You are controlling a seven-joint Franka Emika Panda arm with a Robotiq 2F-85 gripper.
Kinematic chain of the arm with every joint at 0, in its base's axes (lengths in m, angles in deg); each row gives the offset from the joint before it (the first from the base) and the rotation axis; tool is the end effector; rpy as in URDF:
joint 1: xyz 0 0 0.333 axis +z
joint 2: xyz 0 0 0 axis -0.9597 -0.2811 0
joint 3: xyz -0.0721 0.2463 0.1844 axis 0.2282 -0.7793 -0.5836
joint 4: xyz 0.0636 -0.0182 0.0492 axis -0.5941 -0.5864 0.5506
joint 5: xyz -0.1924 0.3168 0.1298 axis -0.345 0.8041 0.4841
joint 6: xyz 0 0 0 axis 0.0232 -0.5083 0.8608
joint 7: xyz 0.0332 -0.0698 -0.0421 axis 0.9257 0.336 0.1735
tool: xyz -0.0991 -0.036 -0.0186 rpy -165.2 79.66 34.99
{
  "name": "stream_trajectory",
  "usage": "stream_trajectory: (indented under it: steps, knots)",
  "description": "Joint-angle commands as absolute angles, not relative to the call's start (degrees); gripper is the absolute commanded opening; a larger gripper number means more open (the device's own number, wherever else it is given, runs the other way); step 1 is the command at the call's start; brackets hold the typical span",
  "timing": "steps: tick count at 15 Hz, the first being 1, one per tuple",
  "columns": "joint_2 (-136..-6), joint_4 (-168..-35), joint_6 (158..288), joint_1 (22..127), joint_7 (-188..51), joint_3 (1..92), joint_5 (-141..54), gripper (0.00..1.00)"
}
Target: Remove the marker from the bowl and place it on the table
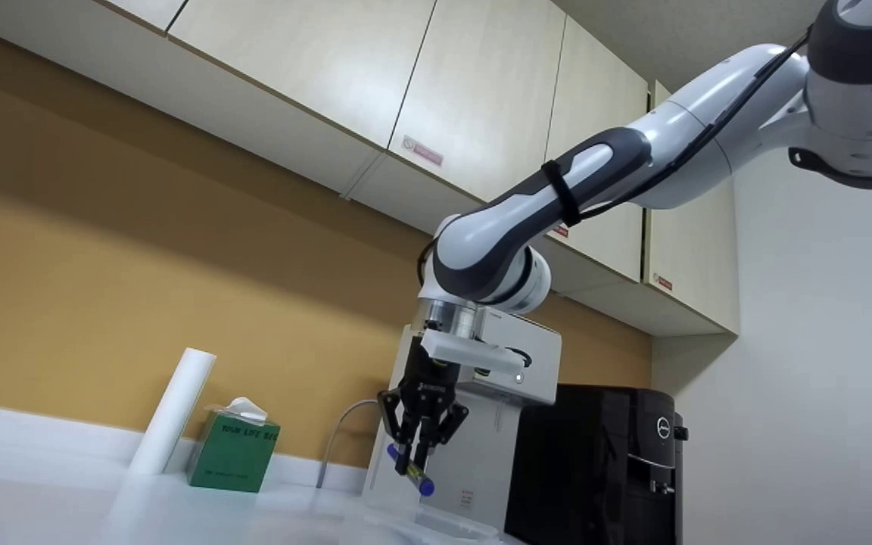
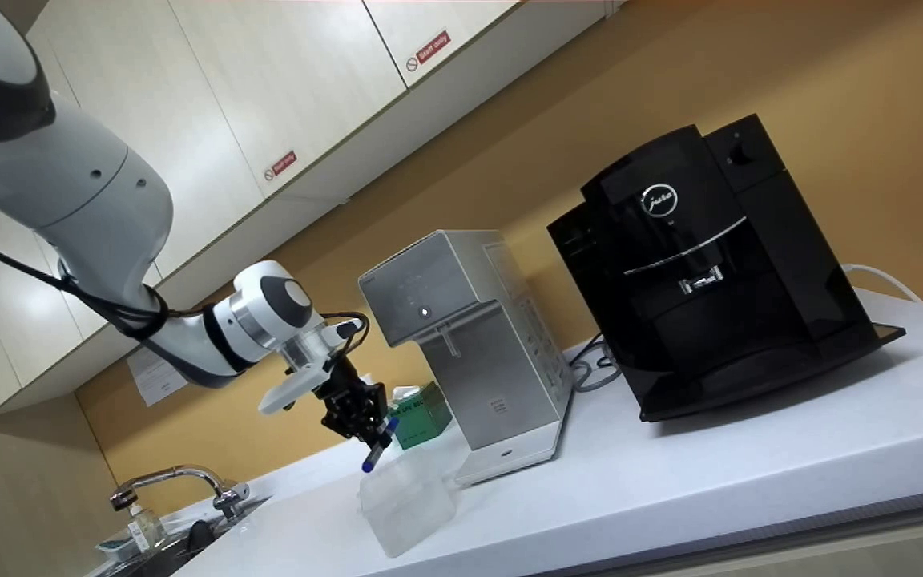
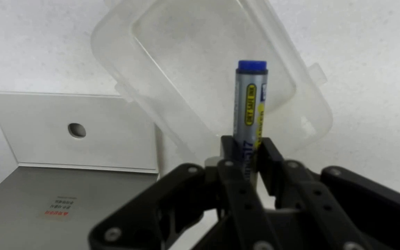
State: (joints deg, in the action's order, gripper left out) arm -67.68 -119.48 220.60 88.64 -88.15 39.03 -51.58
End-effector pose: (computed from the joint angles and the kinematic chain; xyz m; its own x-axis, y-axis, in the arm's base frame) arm 0.5904 0.1933 0.3832 0.9819 0.0187 0.1887 0.0054 -0.9975 0.0703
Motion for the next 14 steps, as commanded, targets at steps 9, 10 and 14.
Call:
stream_trajectory:
  steps: [9, 10, 14]
  knots:
    - [-63.8, -120.6, 218.15, 84.91, -89.89, 41.21, -55.3, 0.05]
    - [-63.47, -120.9, 217.78, 84.73, -90.09, 41.37, -55.56, 0.05]
    - [-61.07, -123.5, 214.88, 84.01, -90.55, 41.29, -56.52, 0.05]
